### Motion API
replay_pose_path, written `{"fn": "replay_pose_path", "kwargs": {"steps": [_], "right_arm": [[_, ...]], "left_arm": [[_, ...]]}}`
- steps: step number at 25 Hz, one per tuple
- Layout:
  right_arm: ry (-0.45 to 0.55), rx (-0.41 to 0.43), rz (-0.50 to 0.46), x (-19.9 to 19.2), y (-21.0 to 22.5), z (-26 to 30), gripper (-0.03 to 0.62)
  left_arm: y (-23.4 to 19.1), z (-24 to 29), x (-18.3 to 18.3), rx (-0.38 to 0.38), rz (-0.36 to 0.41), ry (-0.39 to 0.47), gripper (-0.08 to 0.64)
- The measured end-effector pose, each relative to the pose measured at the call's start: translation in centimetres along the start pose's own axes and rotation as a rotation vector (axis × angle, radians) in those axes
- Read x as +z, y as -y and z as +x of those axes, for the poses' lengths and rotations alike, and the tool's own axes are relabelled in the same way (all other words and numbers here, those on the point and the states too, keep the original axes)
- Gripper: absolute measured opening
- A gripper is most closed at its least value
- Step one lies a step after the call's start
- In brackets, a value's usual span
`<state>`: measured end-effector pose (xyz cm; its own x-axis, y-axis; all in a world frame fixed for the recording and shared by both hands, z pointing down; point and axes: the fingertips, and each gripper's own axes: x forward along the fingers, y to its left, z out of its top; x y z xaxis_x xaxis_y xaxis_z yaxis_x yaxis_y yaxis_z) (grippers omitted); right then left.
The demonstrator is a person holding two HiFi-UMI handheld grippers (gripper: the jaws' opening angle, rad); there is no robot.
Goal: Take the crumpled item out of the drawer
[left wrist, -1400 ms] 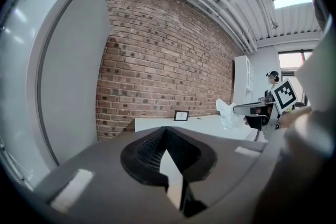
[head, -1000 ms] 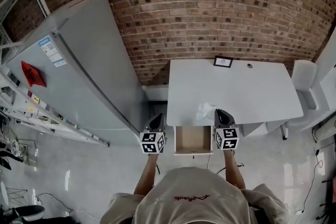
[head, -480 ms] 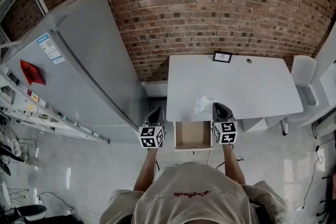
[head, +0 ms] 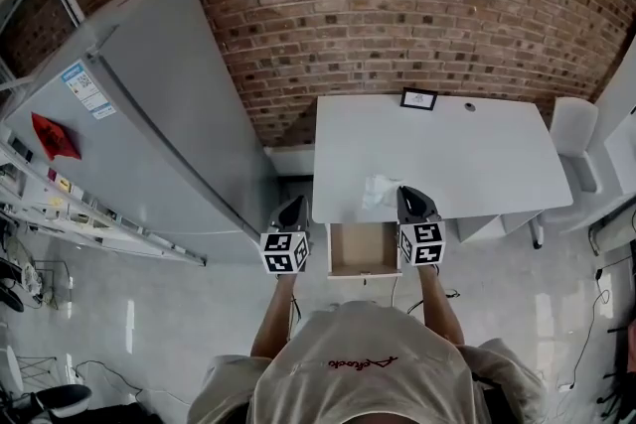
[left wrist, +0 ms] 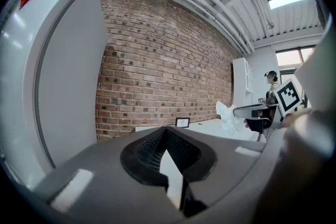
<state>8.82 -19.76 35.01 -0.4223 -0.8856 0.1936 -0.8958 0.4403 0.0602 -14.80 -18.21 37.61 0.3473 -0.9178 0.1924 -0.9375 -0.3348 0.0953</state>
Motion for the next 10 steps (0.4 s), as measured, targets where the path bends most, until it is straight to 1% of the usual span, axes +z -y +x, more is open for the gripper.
{"fn": "replay_pose_path", "kwargs": {"steps": [10], "right_arm": [[-0.019,0.008,0.002,-0.82,0.21,0.56,0.015]], "left_arm": [[0.20,0.69,0.48,-0.003,0.006,0.010,0.009]]}}
